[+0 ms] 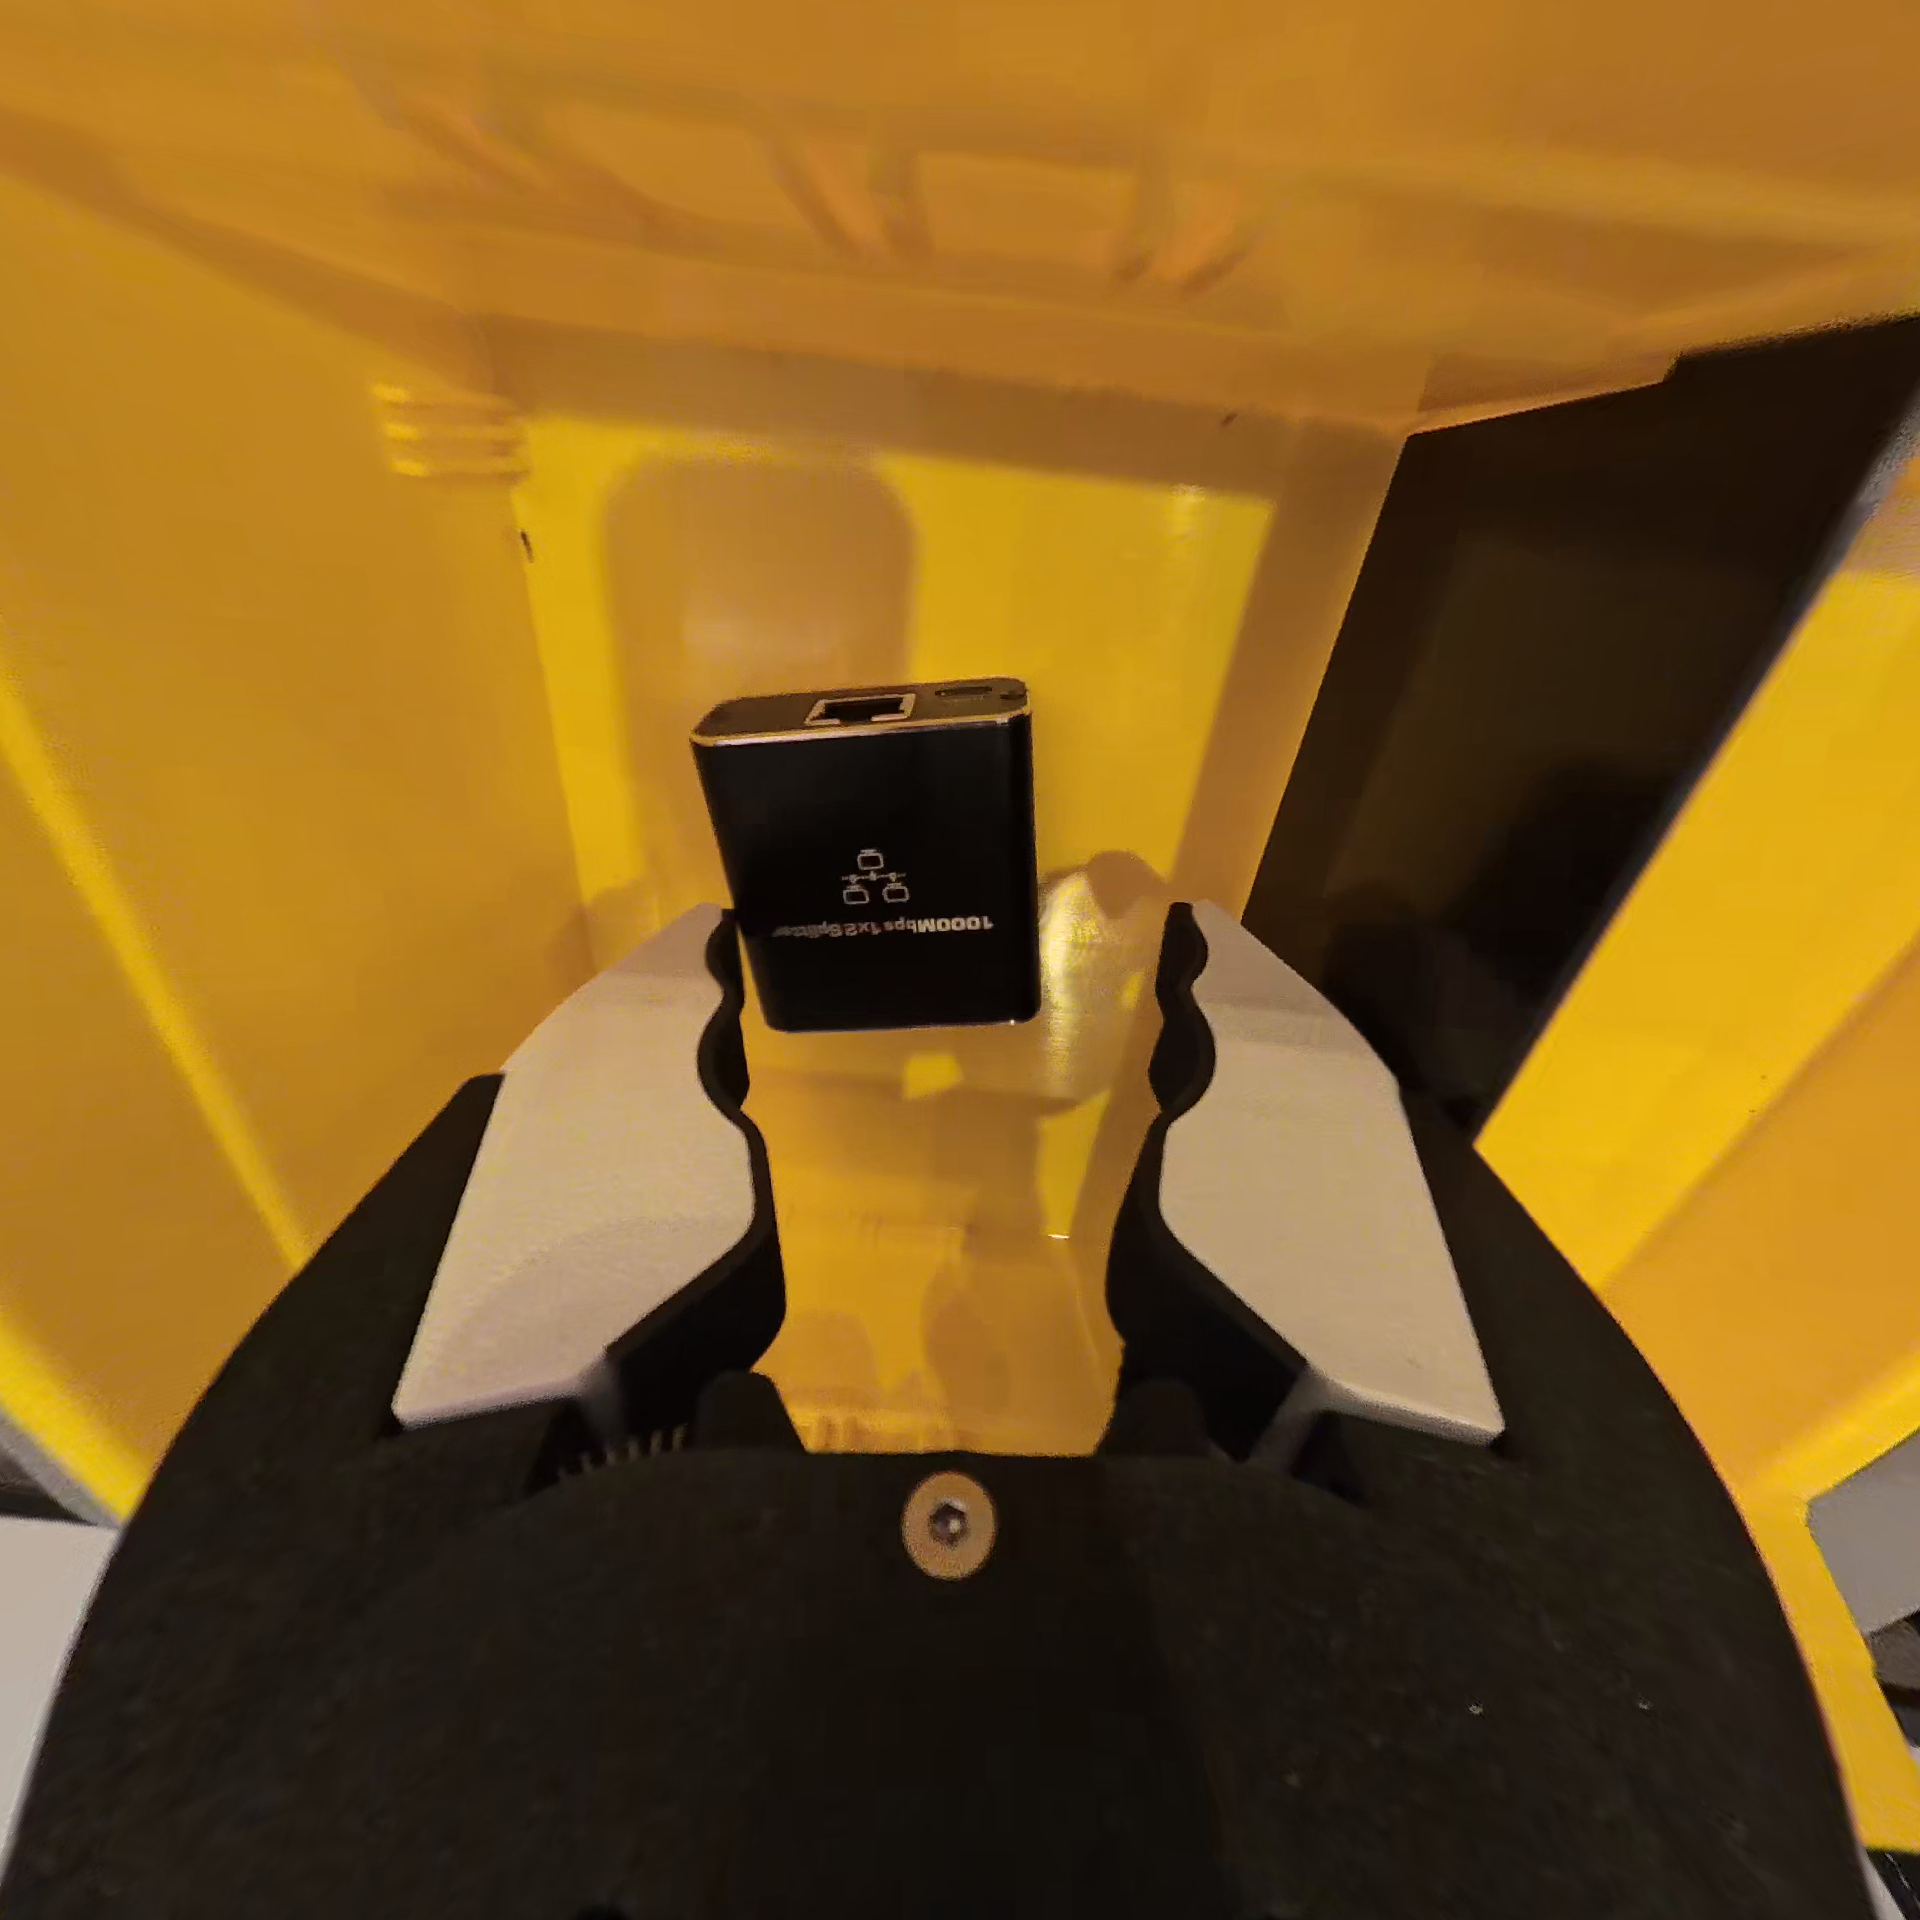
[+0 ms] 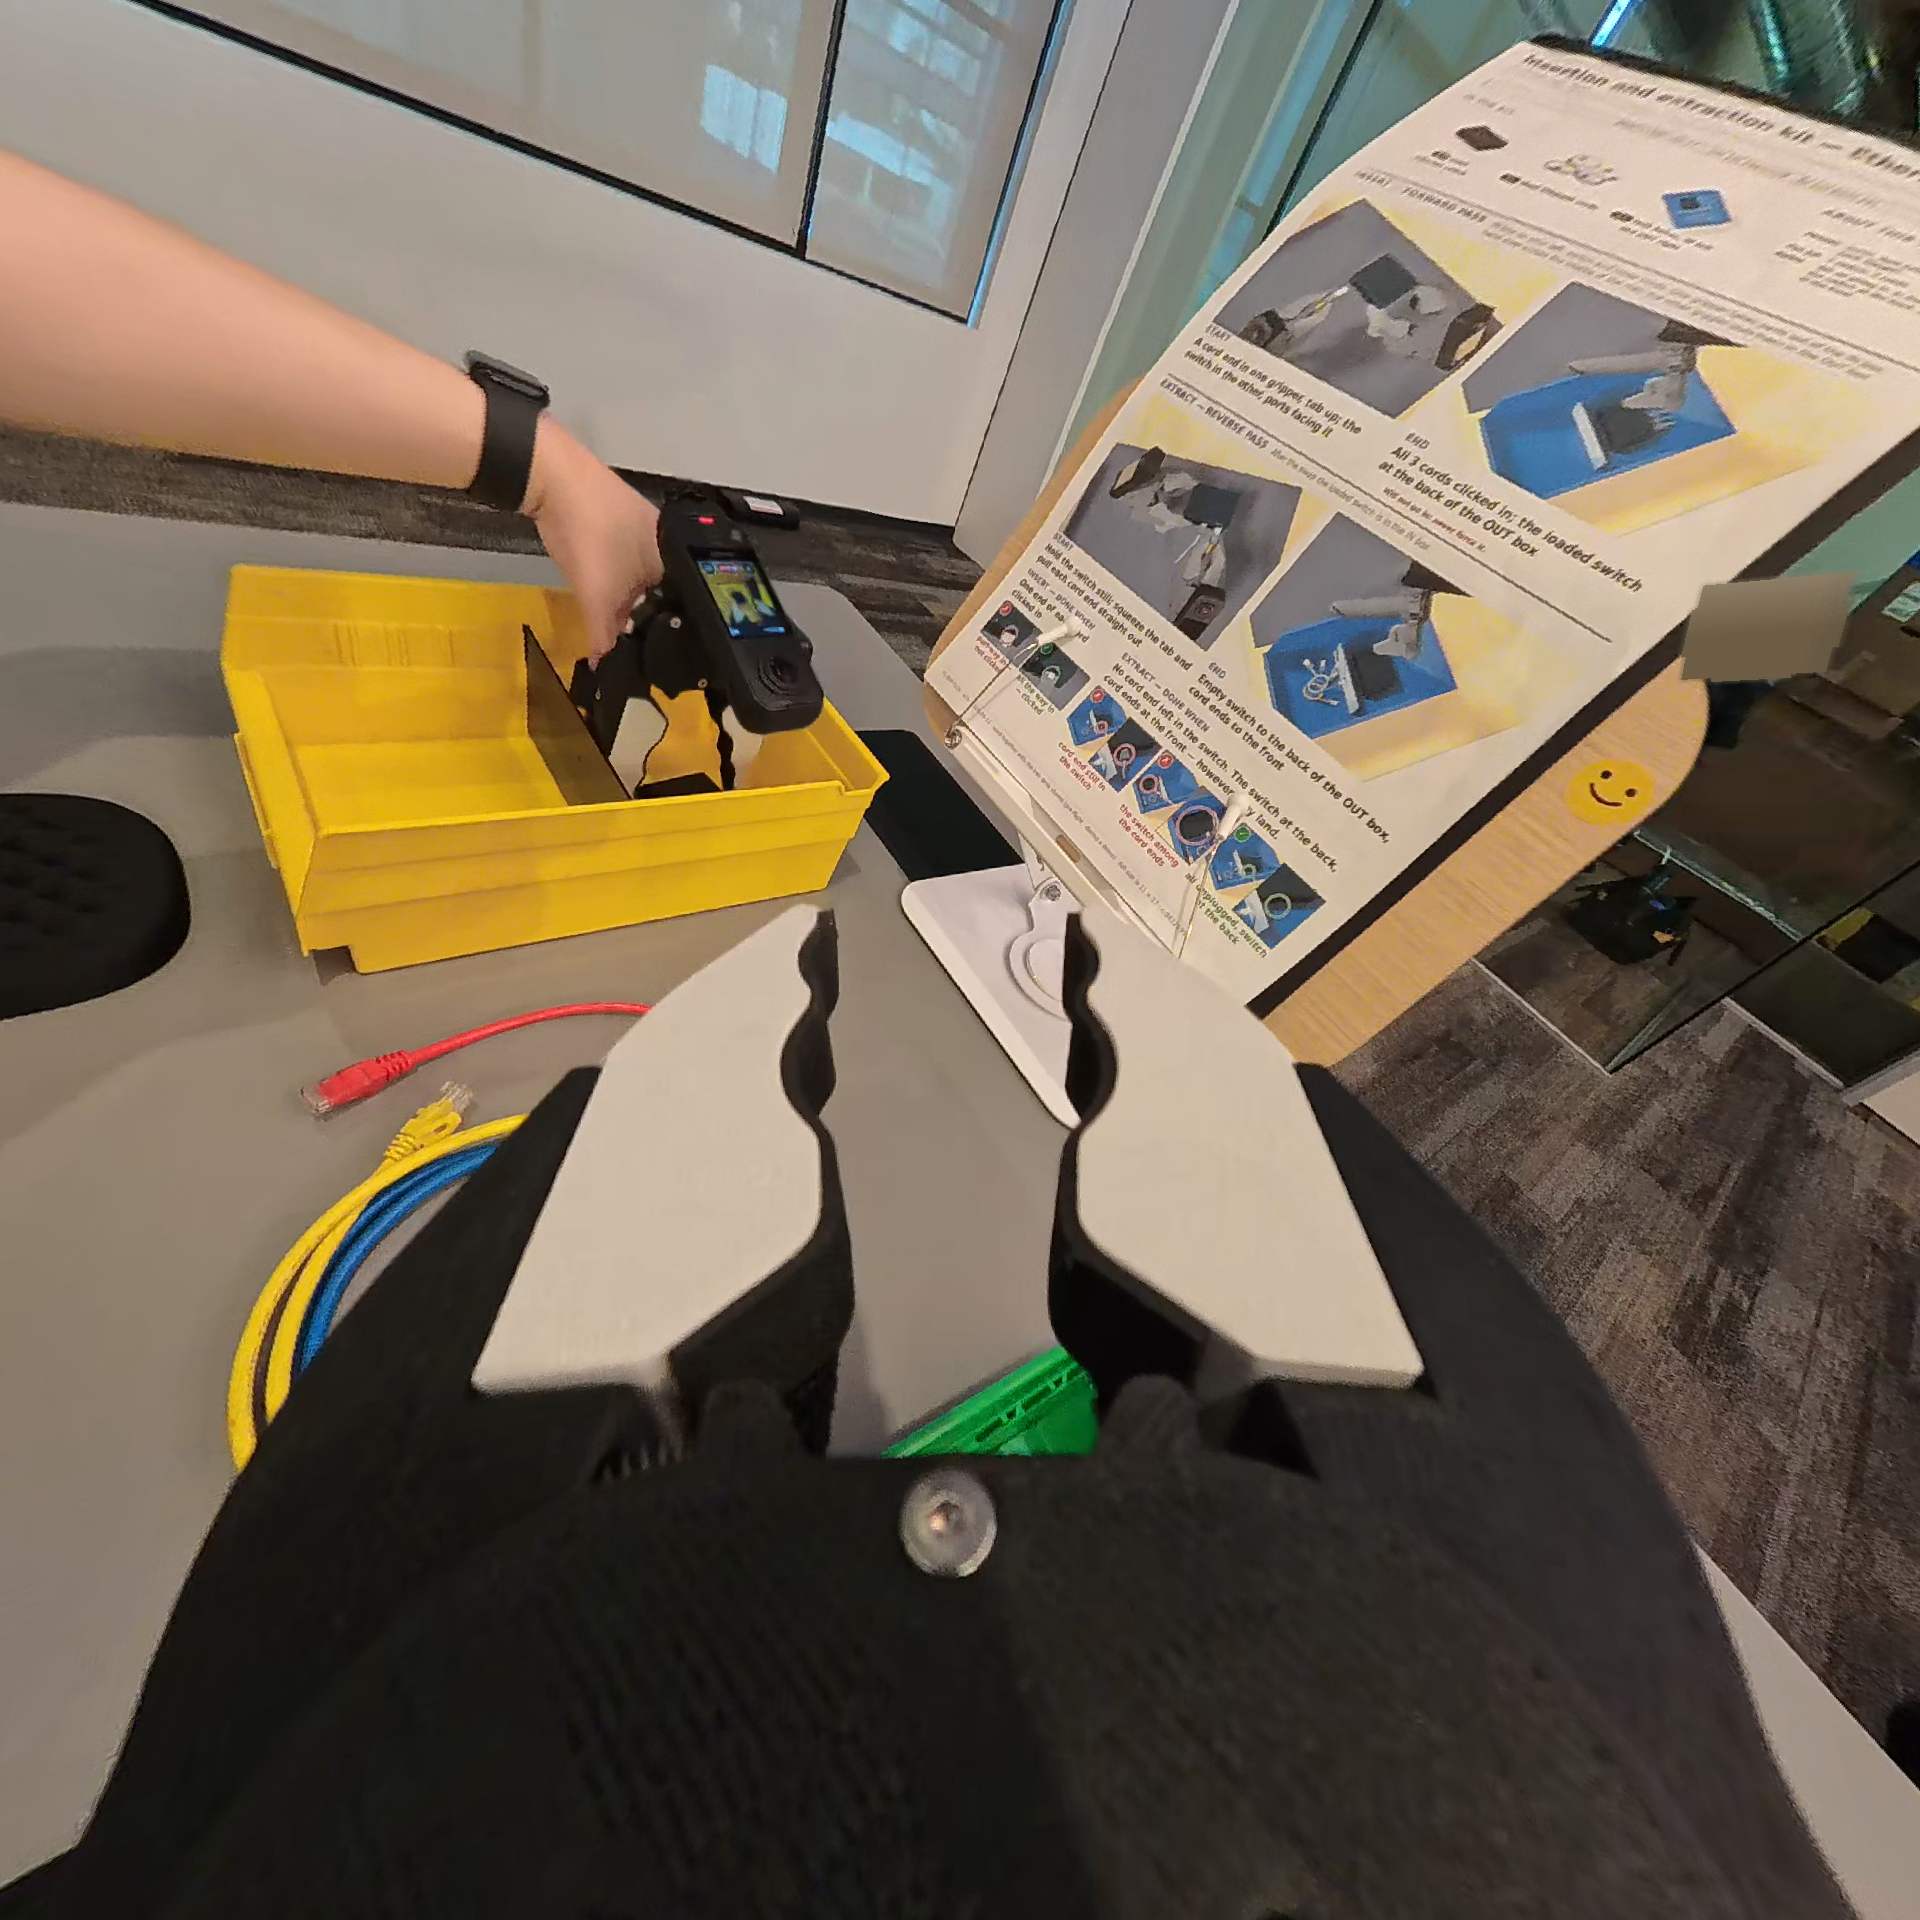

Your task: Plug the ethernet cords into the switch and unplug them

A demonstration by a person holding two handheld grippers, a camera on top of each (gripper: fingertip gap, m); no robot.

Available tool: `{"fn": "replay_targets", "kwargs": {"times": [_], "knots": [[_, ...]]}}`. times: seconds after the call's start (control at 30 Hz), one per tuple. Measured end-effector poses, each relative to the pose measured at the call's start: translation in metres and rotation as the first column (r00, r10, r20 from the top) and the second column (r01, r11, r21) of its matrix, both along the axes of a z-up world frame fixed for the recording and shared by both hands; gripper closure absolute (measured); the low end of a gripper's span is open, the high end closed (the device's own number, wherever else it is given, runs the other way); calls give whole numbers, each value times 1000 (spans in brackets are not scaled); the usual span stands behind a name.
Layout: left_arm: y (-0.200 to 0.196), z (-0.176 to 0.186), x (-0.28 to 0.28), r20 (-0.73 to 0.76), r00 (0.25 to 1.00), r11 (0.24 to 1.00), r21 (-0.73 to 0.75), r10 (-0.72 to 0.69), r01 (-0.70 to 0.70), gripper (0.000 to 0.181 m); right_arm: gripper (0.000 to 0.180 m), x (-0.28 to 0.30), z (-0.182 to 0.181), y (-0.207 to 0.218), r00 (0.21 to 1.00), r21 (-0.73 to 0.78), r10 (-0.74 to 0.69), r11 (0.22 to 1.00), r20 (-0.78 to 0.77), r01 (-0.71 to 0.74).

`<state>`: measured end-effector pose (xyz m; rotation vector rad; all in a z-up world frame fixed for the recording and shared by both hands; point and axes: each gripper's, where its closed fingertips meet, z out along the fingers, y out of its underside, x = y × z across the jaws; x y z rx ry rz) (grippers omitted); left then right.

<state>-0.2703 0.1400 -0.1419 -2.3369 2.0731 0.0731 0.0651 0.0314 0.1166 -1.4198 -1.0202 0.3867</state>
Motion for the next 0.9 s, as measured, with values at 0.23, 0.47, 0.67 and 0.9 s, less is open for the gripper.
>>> {"fn": "replay_targets", "kwargs": {"times": [0.23,0.47,0.67,0.9], "knots": [[7,-11,-6,-17,999,999,-3,44,-44,121,137,-5,-6,-1,999,-1,8,1000,44,-8],[5,-10,-28,-82,995,999,1,52,-53,121,137,-3,-10,1,998,-8,-4,1000,65,5],[4,-11,-44,-156,986,998,-2,61,-62,119,137,-6,-11,1,997,-7,-1,1000,80,1],[5,-12,-40,-166,983,996,-24,79,-85,120,137,-6,-17,2,993,-12,-8,1000,118,9]]}}
